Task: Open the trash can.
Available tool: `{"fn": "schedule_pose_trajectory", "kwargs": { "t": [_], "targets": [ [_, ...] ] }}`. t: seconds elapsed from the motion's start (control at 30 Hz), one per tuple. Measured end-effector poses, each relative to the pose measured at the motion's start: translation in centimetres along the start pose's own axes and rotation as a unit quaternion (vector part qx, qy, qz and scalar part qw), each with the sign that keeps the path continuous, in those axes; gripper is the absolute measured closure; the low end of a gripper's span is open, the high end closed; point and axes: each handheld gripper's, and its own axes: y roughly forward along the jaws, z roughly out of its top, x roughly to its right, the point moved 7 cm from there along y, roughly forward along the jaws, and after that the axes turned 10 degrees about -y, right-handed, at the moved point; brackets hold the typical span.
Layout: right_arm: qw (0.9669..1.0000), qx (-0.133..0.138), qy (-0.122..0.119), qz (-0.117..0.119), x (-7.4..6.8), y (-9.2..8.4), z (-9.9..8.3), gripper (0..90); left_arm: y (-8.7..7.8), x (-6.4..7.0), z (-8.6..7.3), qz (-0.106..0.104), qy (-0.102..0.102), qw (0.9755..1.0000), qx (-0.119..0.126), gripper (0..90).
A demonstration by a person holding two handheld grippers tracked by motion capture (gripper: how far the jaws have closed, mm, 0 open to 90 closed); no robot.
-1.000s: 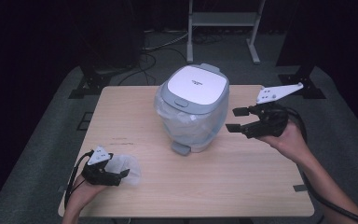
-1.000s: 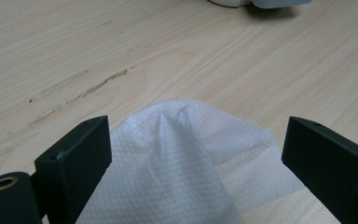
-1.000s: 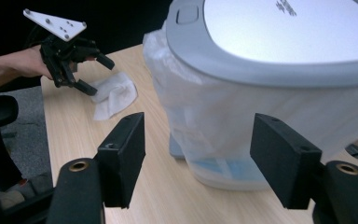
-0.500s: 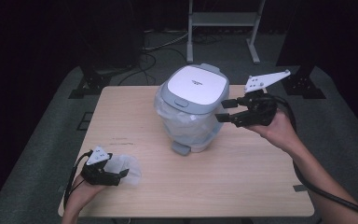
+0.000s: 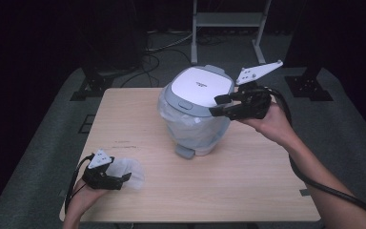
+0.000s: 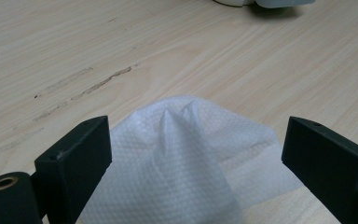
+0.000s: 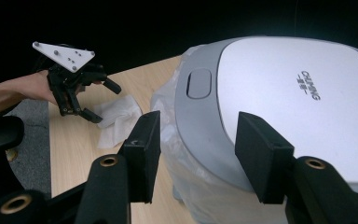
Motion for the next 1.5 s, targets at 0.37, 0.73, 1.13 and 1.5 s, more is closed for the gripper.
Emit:
{"fn": "schedule_pose_trajectory", "kwargs": {
  "t": [0.37, 0.73, 1.13, 1.5],
  "targets": [
    [0.9998, -0.009, -0.011, 0.014, 0.0, 2.3, 1.4, 61.5, -0.2, -0.2, -0.1, 0.001, -0.003, 1.0000, 0.002, 7.4],
    [0.9995, -0.020, -0.013, 0.019, 0.0, 4.2, 2.4, 74.8, -0.2, -0.3, -0.1, 0.002, -0.003, 1.0000, 0.001, 7.4],
    [0.9989, -0.037, -0.023, 0.016, 0.1, 6.1, 3.6, 80.1, -0.3, -0.3, 0.0, 0.002, -0.001, 1.0000, 0.003, 7.4],
    [0.9974, -0.065, -0.030, 0.003, 0.3, 8.0, 3.5, 81.7, -0.3, -0.4, -0.1, 0.002, 0.003, 1.0000, 0.002, 7.4]
  ]
}}
